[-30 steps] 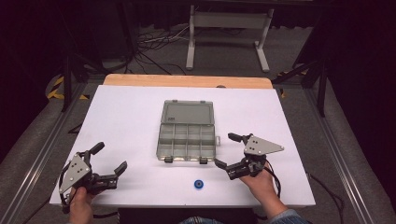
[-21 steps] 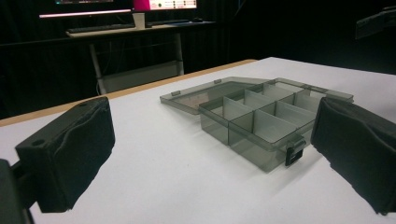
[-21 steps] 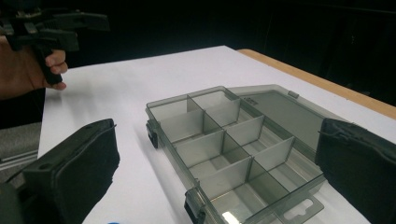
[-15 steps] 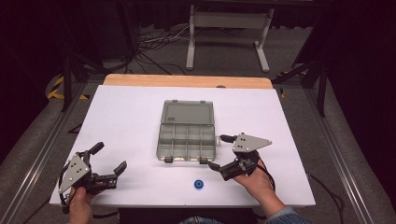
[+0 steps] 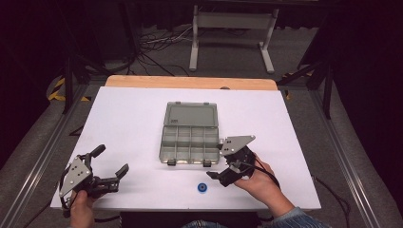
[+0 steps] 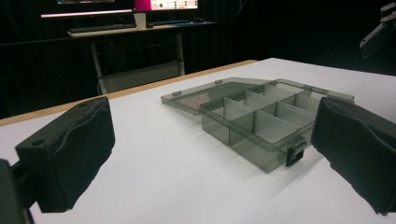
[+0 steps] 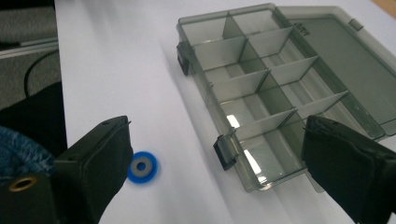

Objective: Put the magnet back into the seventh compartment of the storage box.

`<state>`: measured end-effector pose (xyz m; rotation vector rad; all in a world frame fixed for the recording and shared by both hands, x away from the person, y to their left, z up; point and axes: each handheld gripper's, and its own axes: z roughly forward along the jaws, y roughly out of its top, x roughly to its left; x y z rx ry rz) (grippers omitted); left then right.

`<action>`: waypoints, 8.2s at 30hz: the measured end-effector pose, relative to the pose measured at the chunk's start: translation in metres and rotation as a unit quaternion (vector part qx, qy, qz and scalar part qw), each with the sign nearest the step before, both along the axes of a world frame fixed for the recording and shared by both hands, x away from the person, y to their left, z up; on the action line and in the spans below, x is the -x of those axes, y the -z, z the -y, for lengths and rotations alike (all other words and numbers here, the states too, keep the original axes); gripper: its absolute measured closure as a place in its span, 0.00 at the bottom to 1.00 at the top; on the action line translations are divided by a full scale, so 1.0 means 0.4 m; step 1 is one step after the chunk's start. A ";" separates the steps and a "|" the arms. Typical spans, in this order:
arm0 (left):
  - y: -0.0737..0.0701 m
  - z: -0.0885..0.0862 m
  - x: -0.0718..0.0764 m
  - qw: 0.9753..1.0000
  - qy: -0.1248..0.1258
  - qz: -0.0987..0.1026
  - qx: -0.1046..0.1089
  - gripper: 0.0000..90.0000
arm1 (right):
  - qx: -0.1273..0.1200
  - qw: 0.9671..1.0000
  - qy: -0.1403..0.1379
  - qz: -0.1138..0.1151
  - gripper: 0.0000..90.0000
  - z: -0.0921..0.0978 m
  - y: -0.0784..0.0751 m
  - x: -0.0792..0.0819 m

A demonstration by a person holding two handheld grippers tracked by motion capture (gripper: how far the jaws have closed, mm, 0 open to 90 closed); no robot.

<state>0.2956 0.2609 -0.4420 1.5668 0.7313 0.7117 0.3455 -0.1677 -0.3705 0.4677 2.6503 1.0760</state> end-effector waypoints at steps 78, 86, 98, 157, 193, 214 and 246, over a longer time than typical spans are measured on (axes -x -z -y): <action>0.000 0.000 -0.002 1.000 0.005 -0.003 -0.003 0.00 | 0.202 0.968 -0.097 -0.113 0.27 -0.172 0.140 0.028; 0.000 0.000 -0.002 1.000 0.005 -0.005 -0.002 0.01 | 0.200 0.970 -0.091 -0.105 0.49 -0.167 0.141 0.021; 0.001 0.001 -0.003 1.000 0.006 -0.006 -0.003 0.01 | 0.205 0.969 -0.092 -0.105 0.69 -0.167 0.142 0.021; 0.001 0.000 -0.004 1.000 0.004 -0.007 -0.004 0.01 | 0.097 0.994 -0.026 -0.045 0.69 -0.124 -0.034 -0.095; 0.001 -0.002 -0.005 1.000 0.004 -0.006 -0.002 0.01 | 0.115 0.990 0.037 -0.075 0.69 -0.163 0.034 -0.210; 0.000 -0.002 -0.005 1.000 0.005 -0.005 -0.003 0.01 | 0.143 0.984 0.034 -0.096 0.69 -0.187 0.085 -0.219; 0.000 -0.001 -0.006 1.000 0.005 -0.006 -0.002 0.01 | 0.077 0.995 0.042 -0.052 0.28 -0.150 0.021 -0.187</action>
